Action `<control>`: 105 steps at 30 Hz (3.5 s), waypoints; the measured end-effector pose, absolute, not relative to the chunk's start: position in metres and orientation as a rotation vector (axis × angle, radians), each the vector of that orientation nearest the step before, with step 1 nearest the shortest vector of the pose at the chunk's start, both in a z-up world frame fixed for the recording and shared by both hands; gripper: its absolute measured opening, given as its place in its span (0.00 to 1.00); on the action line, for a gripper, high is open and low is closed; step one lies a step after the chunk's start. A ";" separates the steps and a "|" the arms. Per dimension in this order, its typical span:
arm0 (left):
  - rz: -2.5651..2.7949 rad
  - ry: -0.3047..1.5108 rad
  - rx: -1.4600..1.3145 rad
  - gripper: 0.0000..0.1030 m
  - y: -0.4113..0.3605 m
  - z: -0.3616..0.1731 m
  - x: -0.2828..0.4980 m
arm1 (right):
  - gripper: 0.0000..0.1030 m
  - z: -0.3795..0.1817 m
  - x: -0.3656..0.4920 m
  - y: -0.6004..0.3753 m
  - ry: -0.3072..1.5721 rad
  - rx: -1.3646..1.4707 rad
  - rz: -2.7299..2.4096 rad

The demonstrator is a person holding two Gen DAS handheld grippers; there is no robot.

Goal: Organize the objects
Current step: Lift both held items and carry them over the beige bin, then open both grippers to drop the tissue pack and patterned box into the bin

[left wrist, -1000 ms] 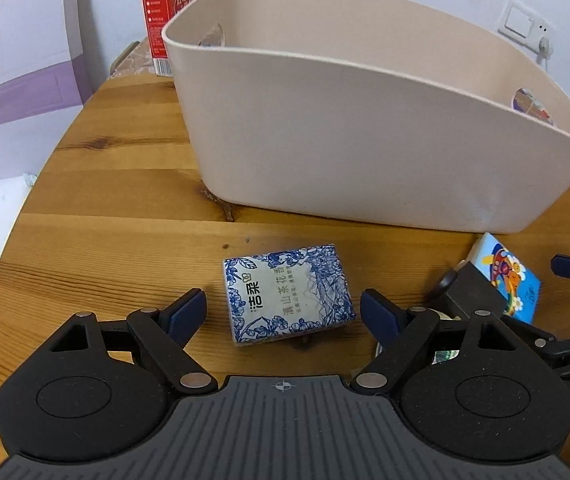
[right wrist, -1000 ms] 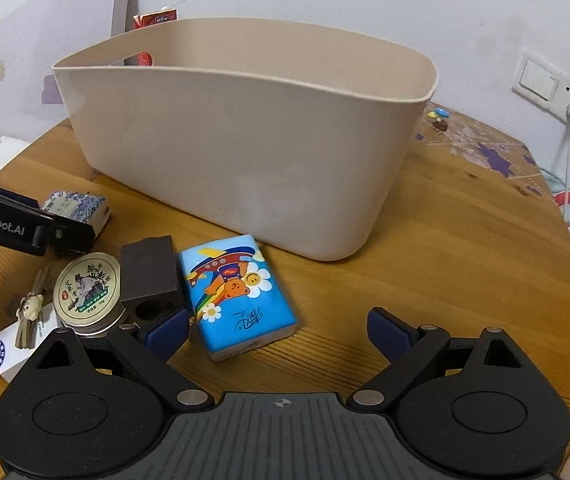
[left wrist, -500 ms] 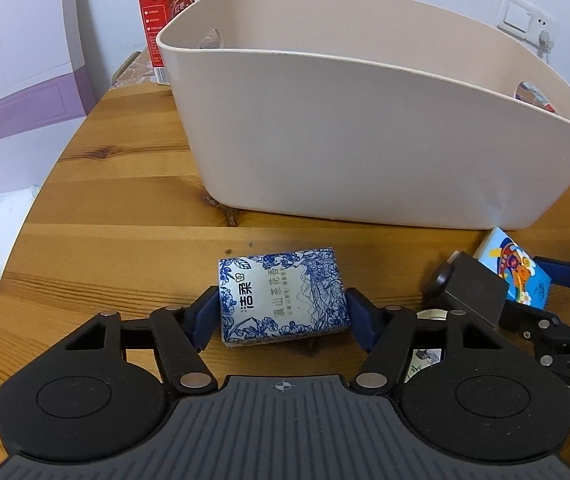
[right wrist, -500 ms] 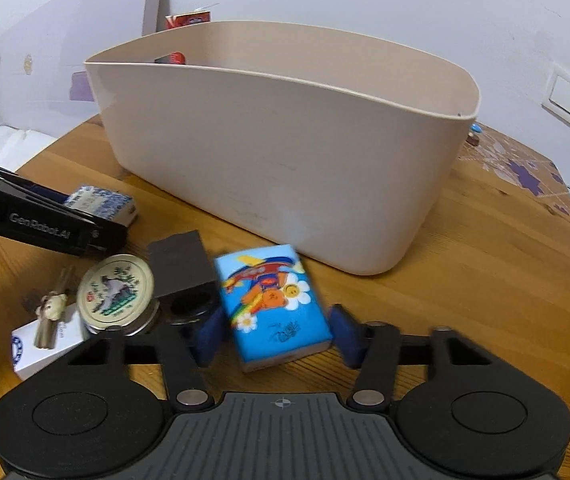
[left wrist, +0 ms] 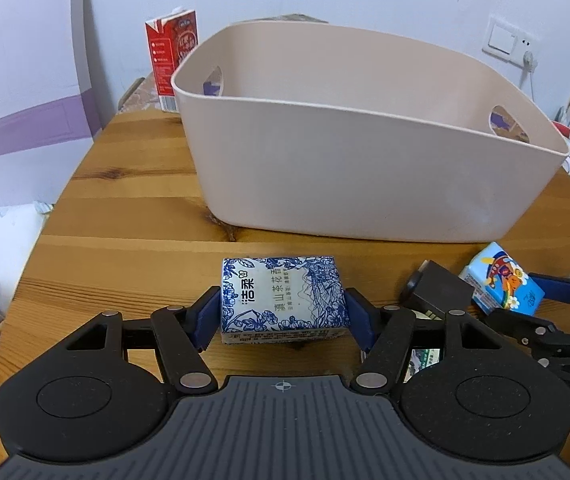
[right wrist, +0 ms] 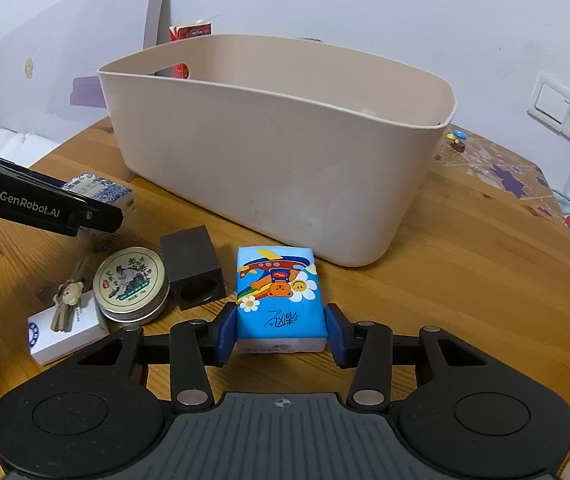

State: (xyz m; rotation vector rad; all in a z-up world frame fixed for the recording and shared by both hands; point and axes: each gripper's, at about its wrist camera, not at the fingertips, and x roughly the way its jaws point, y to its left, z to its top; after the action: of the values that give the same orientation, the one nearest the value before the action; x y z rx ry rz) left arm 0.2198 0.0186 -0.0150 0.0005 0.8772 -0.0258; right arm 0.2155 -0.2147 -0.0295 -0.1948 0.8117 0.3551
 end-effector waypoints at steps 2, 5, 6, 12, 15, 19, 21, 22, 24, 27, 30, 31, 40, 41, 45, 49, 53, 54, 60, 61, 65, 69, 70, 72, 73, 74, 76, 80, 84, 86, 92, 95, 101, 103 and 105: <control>-0.025 0.867 0.002 0.64 0.015 -0.011 0.214 | 0.43 -0.026 0.213 -0.213 0.807 -0.199 0.353; -0.026 0.848 0.002 0.64 0.015 -0.005 0.208 | 0.43 -0.020 0.207 -0.216 0.793 -0.192 0.353; -0.026 0.840 0.005 0.64 0.014 -0.002 0.207 | 0.42 -0.014 0.206 -0.218 0.786 -0.190 0.364; -0.032 0.794 0.011 0.64 0.012 0.014 0.195 | 0.42 0.004 0.187 -0.220 0.732 -0.177 0.357; -0.036 0.765 0.005 0.64 0.011 0.024 0.191 | 0.42 0.014 0.182 -0.224 0.703 -0.167 0.353; -0.045 0.731 0.007 0.64 0.010 0.037 0.187 | 0.42 0.024 0.186 -0.230 0.663 -0.156 0.347; -0.051 0.714 0.006 0.64 0.009 0.043 0.185 | 0.42 0.031 0.184 -0.233 0.643 -0.150 0.344; -0.056 0.705 0.003 0.64 0.008 0.047 0.185 | 0.42 0.035 0.184 -0.234 0.634 -0.147 0.343; -0.062 0.688 0.002 0.64 0.007 0.052 0.183 | 0.42 0.040 0.186 -0.235 0.622 -0.142 0.342; -0.069 0.664 0.007 0.64 0.004 0.061 0.183 | 0.42 0.048 0.187 -0.239 0.600 -0.123 0.336; -0.083 0.644 0.013 0.64 0.000 0.069 0.184 | 0.42 0.053 0.189 -0.242 0.587 -0.108 0.337; -0.086 0.637 0.017 0.64 -0.001 0.072 0.185 | 0.42 0.054 0.190 -0.243 0.581 -0.103 0.334; -0.109 0.589 0.049 0.64 -0.012 0.087 0.201 | 0.42 0.070 0.201 -0.251 0.538 -0.071 0.309; -0.109 0.585 0.052 0.64 -0.013 0.087 0.204 | 0.42 0.072 0.203 -0.252 0.533 -0.069 0.308; -0.113 0.574 0.061 0.64 -0.017 0.090 0.217 | 0.42 0.077 0.214 -0.255 0.519 -0.065 0.299; -0.116 0.569 0.063 0.64 -0.020 0.089 0.232 | 0.42 0.079 0.222 -0.253 0.514 -0.059 0.284; -0.127 0.572 0.068 0.64 -0.024 0.088 0.247 | 0.42 0.080 0.230 -0.249 0.515 -0.061 0.271; -0.131 0.569 0.068 0.64 -0.025 0.087 0.250 | 0.42 0.080 0.232 -0.248 0.516 -0.062 0.266; -0.147 0.580 0.064 0.64 -0.032 0.081 0.271 | 0.42 0.077 0.247 -0.243 0.528 -0.067 0.228; -0.150 0.586 0.066 0.64 -0.034 0.080 0.275 | 0.42 0.076 0.251 -0.243 0.531 -0.068 0.225; -0.154 0.605 0.081 0.64 -0.040 0.073 0.286 | 0.42 0.071 0.261 -0.243 0.547 -0.066 0.220; -0.153 0.631 0.090 0.64 -0.043 0.064 0.297 | 0.42 0.066 0.268 -0.243 0.564 -0.073 0.217; -0.150 0.639 0.092 0.64 -0.044 0.061 0.300 | 0.42 0.065 0.270 -0.242 0.568 -0.076 0.216; -0.146 0.656 0.095 0.64 -0.044 0.055 0.305 | 0.42 0.062 0.275 -0.242 0.580 -0.080 0.215; -0.145 0.667 0.097 0.64 -0.044 0.052 0.308 | 0.42 0.060 0.277 -0.241 0.586 -0.081 0.215; -0.142 0.675 0.101 0.64 -0.044 0.049 0.310 | 0.42 0.059 0.280 -0.241 0.594 -0.082 0.215; -0.135 0.690 0.105 0.64 -0.044 0.044 0.315 | 0.42 0.056 0.283 -0.240 0.605 -0.087 0.215; -0.126 0.719 0.096 0.64 -0.041 0.037 0.323 | 0.42 0.051 0.289 -0.236 0.622 -0.100 0.221; -0.119 0.743 0.097 0.64 -0.041 0.030 0.328 | 0.42 0.046 0.294 -0.231 0.638 -0.117 0.222; -0.120 0.752 0.097 0.64 -0.041 0.028 0.329 | 0.42 0.045 0.296 -0.230 0.643 -0.123 0.223; -0.106 0.749 0.100 0.68 -0.040 0.027 0.327 | 0.52 0.044 0.296 -0.229 0.650 -0.134 0.221; -0.099 0.726 0.102 0.72 -0.039 0.031 0.321 | 0.56 0.046 0.292 -0.231 0.642 -0.118 0.223; -0.084 0.695 0.099 0.75 -0.037 0.042 0.304 | 0.70 0.056 0.279 -0.235 0.604 -0.096 0.221; -0.081 0.682 0.099 0.75 -0.036 0.047 0.297 | 0.72 0.060 0.273 -0.236 0.591 -0.089 0.223; -0.079 0.670 0.099 0.76 -0.034 0.053 0.288 | 0.74 0.063 0.267 -0.236 0.580 -0.083 0.227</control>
State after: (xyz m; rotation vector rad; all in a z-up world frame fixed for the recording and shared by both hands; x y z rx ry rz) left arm 0.2884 -0.0338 0.0526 0.0995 0.6701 -0.0788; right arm 0.2668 -0.2362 0.0634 -0.0828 0.5795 0.2271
